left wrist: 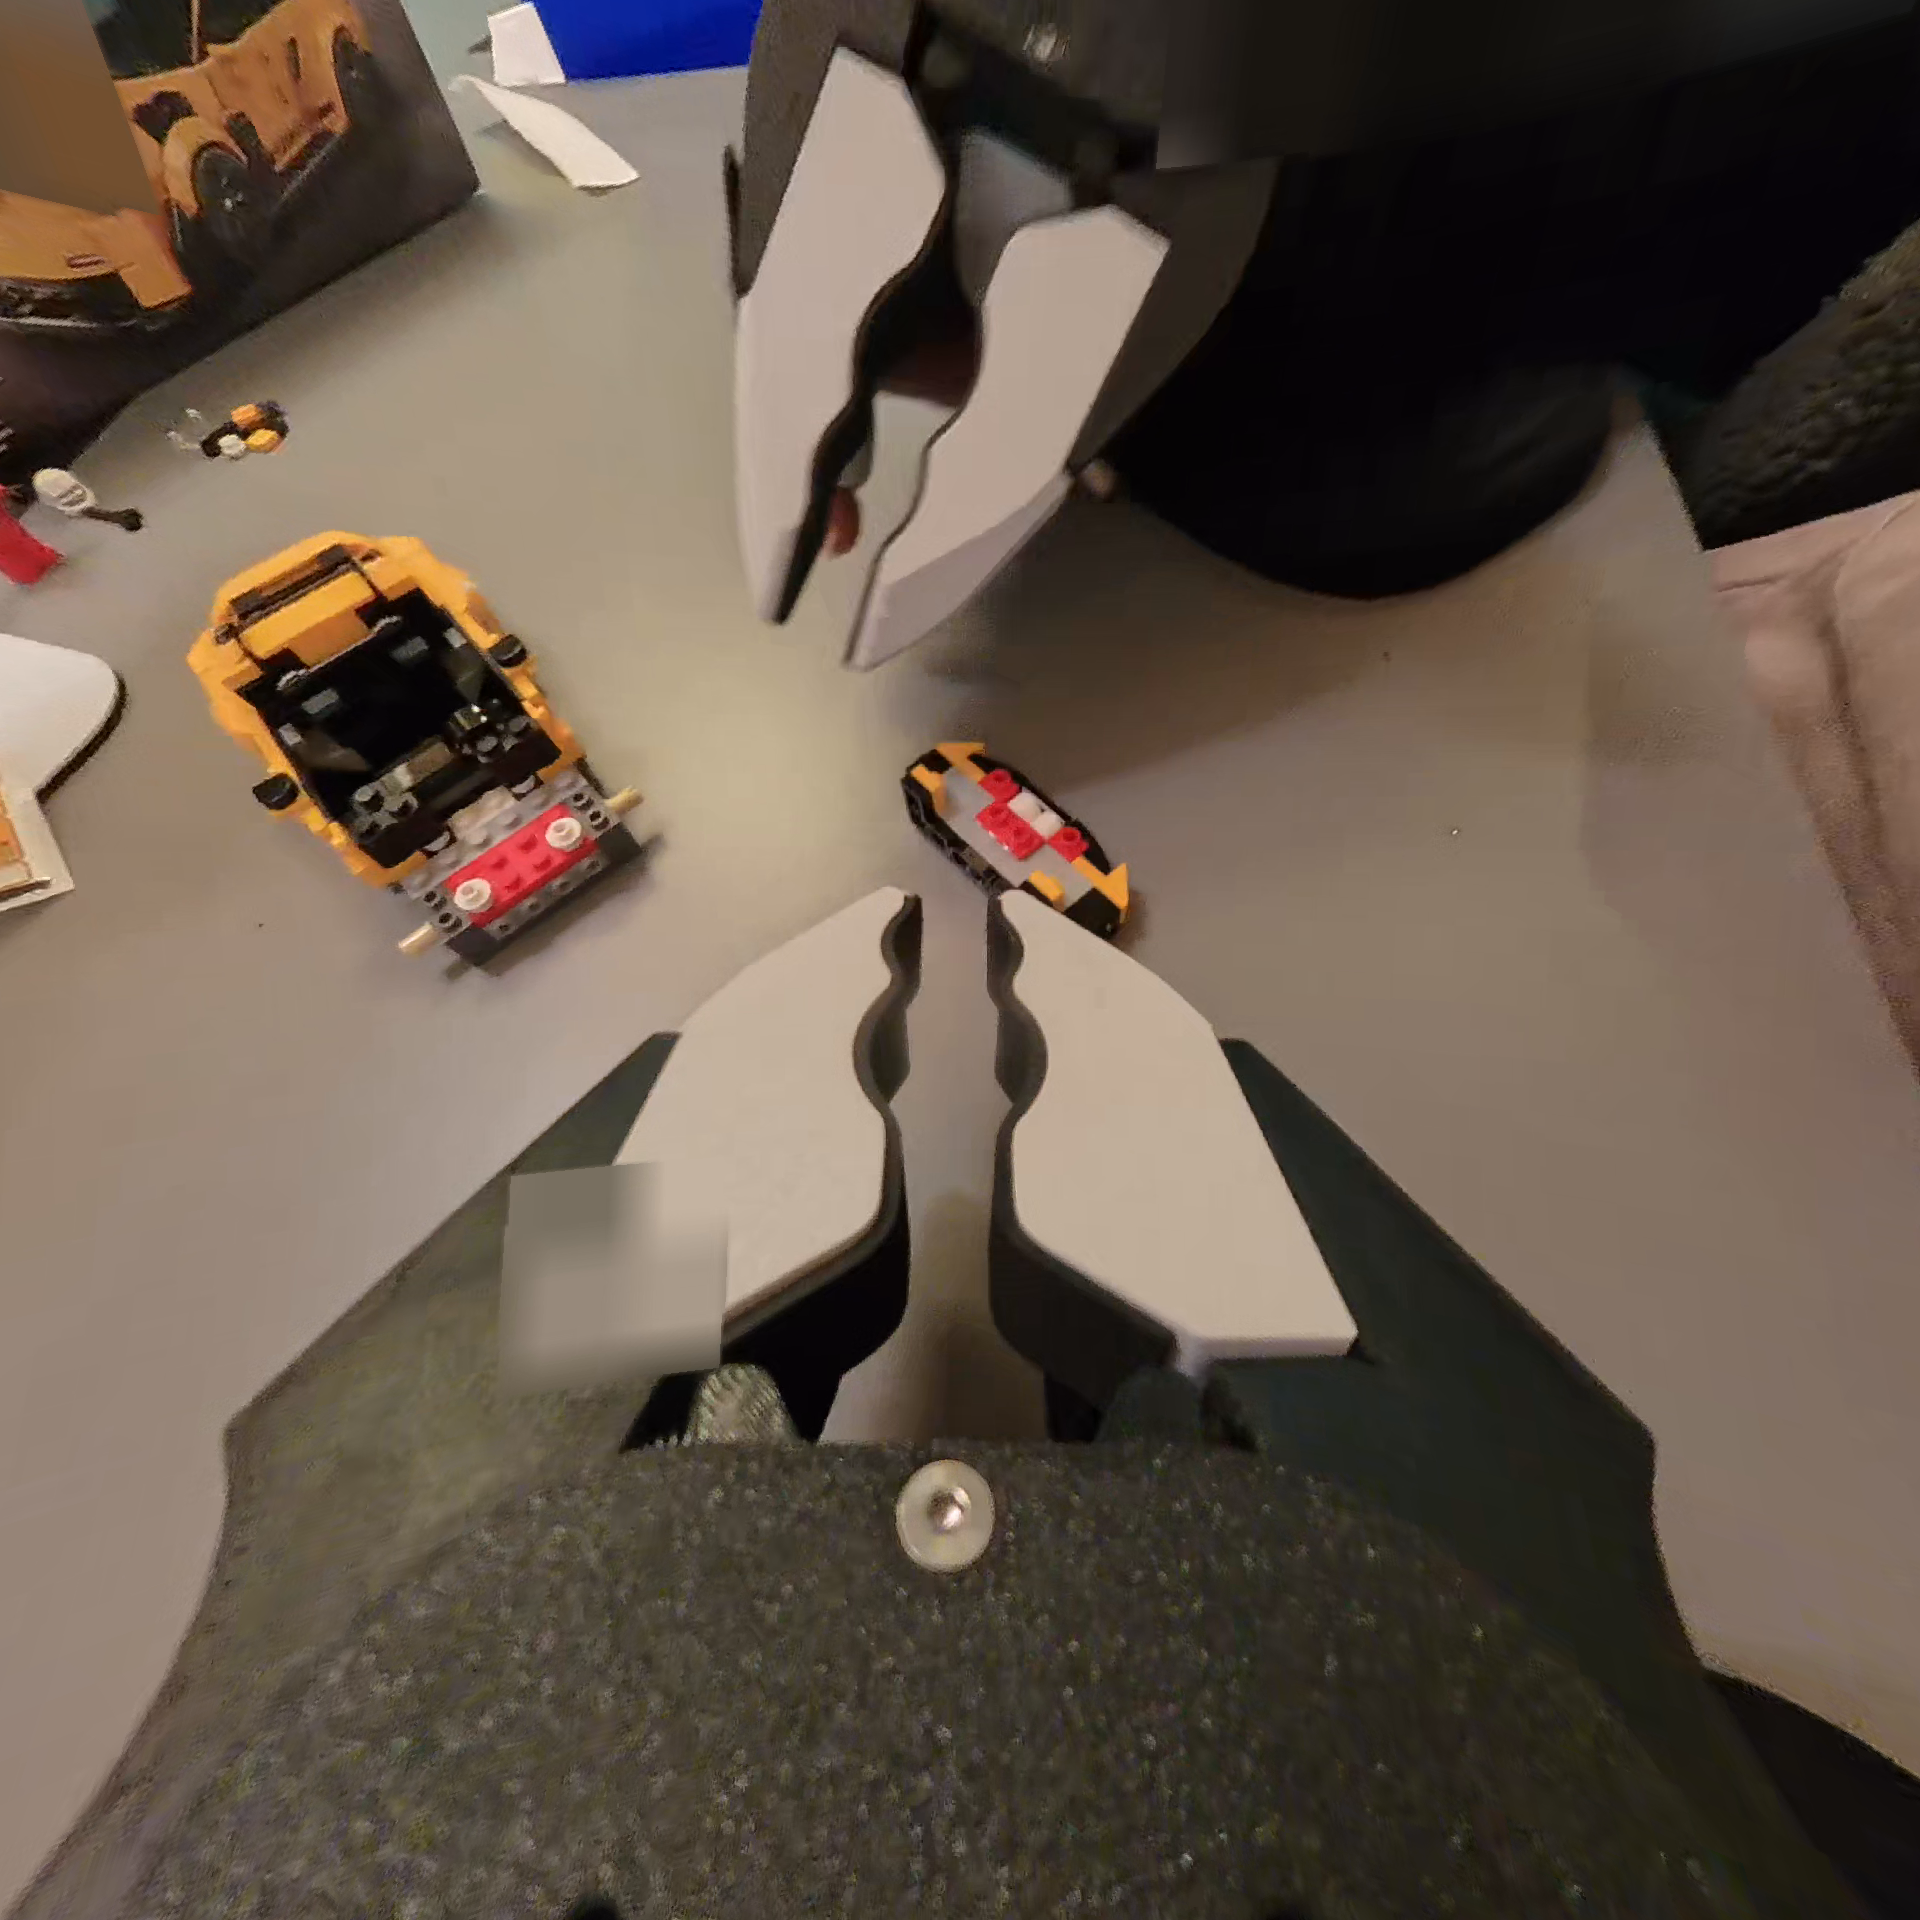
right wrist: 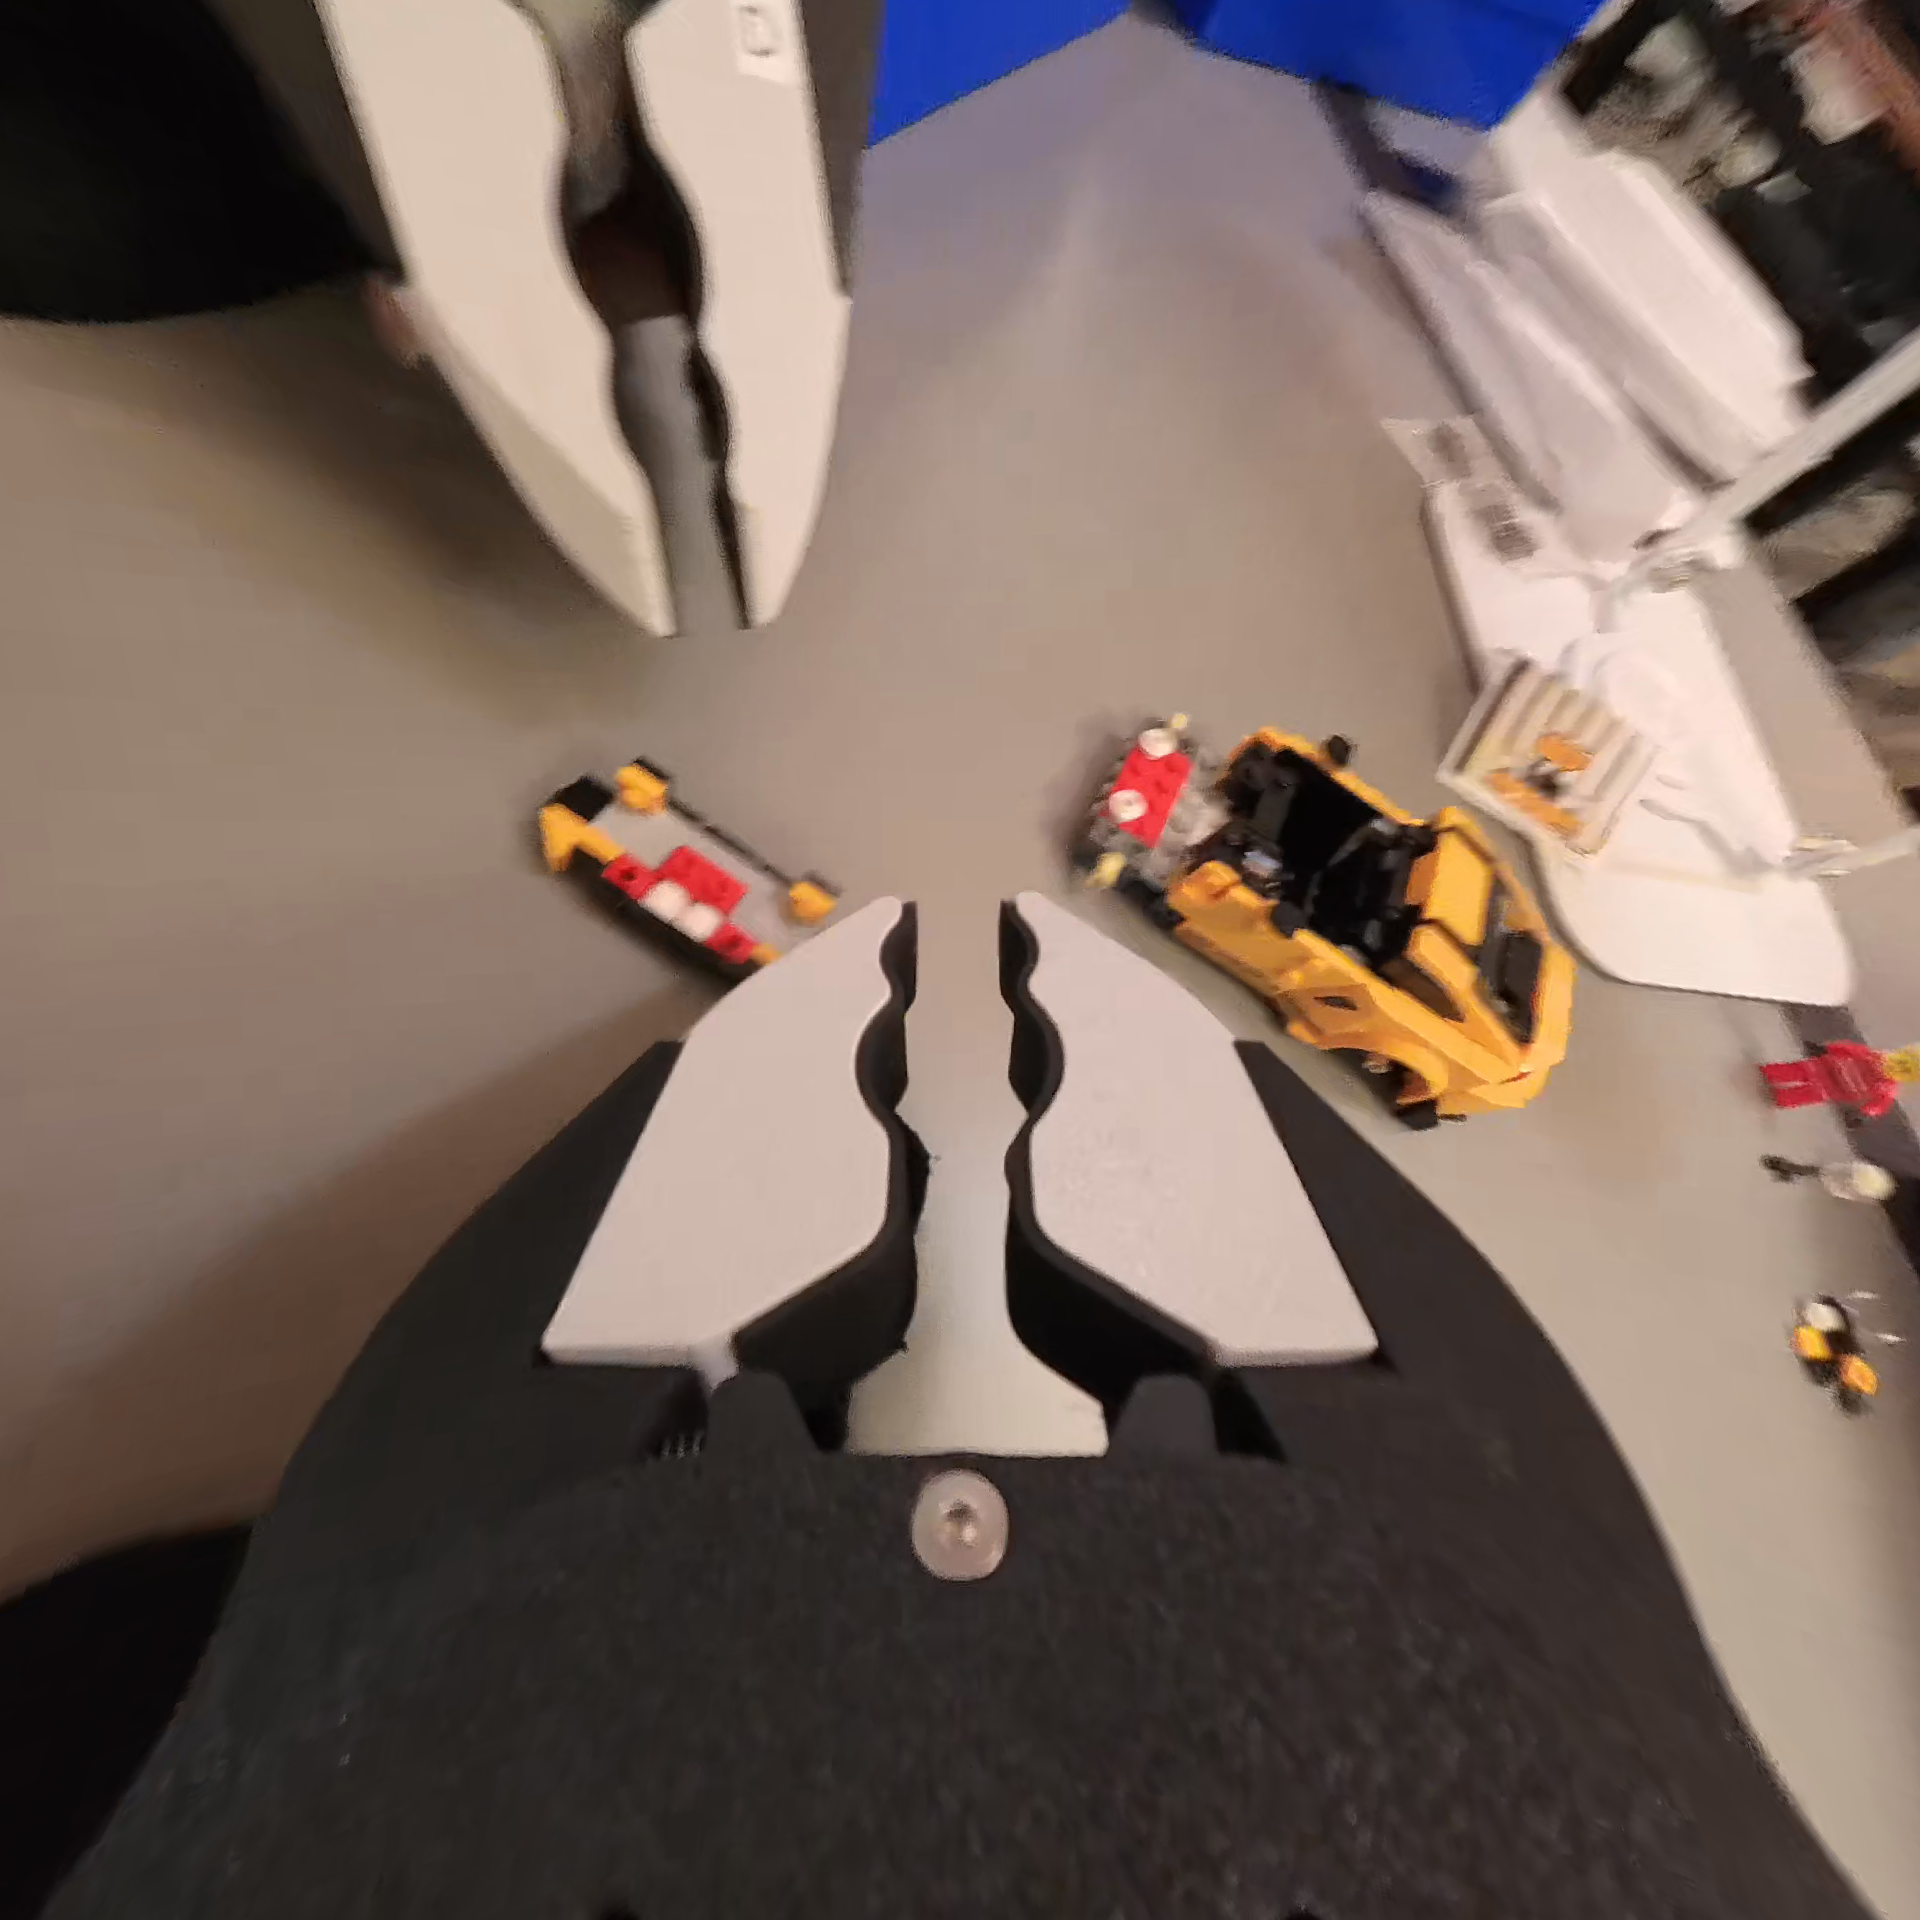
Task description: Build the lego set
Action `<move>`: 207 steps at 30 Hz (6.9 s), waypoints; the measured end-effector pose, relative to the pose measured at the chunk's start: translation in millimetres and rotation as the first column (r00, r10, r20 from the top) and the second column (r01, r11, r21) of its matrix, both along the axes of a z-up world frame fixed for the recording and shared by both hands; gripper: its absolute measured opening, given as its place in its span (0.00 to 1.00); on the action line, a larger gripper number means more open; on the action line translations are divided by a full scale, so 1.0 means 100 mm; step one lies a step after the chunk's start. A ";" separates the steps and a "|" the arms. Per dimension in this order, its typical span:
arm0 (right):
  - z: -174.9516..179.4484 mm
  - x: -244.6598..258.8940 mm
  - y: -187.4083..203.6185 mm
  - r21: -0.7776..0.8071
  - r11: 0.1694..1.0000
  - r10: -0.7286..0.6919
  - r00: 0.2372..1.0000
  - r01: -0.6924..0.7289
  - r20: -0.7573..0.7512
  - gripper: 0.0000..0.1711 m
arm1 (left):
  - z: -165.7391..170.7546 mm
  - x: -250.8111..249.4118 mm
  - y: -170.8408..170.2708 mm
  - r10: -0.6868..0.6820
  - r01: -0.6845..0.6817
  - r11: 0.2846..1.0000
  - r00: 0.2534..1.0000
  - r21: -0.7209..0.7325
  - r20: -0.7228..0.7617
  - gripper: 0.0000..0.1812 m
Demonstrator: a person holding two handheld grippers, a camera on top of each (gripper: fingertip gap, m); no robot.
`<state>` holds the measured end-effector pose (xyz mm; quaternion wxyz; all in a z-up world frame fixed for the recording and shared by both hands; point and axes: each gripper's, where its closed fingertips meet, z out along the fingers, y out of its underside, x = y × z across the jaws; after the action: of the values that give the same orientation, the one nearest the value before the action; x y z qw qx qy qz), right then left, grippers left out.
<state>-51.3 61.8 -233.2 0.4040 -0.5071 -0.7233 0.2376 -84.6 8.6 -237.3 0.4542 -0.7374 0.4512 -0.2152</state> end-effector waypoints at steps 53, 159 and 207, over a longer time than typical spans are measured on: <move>-0.20 -0.10 -0.24 -0.413 0.775 -0.117 0.751 0.478 0.650 0.07 | 0.48 -0.39 0.30 0.368 -0.395 0.904 0.914 0.164 0.169 0.09; 1.56 -0.65 2.77 0.019 0.797 -0.497 0.672 0.604 -0.549 0.00 | 0.81 -0.55 1.39 0.439 -0.527 0.833 0.814 0.168 0.380 0.00; 2.36 -1.14 2.80 -0.021 0.769 -0.532 0.621 0.639 -0.576 0.00 | 0.88 -0.66 1.39 0.485 -0.581 0.802 0.769 0.137 0.416 0.00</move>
<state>-165.5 342.0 2.5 0.6947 -0.5846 -0.3878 0.1589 -150.8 147.8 -149.0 0.6634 -0.7173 0.1539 -0.1470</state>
